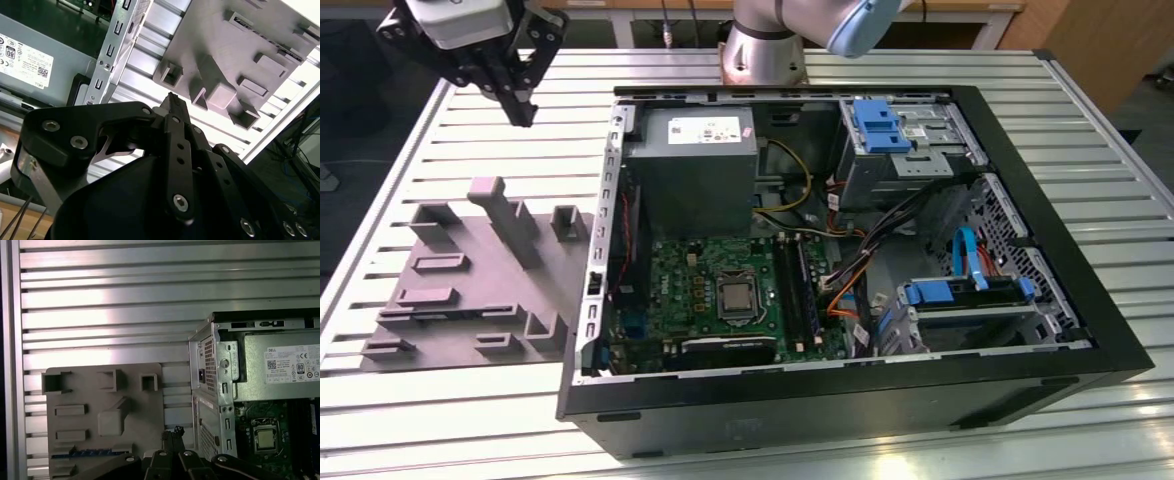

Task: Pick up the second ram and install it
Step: 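Reach for the second ram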

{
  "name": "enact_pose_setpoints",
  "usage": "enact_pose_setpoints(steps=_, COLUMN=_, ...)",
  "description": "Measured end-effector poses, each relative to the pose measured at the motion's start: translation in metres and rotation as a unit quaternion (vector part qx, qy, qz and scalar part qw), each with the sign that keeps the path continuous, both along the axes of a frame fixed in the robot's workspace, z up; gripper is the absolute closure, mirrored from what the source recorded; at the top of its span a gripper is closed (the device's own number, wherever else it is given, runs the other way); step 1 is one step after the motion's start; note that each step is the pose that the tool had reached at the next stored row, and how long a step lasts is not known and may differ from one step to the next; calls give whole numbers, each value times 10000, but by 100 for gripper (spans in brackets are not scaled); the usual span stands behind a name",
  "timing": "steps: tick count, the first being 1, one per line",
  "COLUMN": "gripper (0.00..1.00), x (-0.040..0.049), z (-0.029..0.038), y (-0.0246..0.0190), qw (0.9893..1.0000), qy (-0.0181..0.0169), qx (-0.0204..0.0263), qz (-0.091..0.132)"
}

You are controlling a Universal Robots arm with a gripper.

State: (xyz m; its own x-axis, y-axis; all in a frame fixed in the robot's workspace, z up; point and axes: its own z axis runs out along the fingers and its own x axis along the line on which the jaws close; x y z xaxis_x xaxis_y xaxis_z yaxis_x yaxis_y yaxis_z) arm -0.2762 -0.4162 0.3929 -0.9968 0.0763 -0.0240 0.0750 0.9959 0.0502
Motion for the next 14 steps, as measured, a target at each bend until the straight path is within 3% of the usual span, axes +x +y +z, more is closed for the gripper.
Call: enact_pose_setpoints(steps=14, gripper=89, x=-41, z=-1, y=-44, qw=10000, qy=-1, qx=1, qz=0)
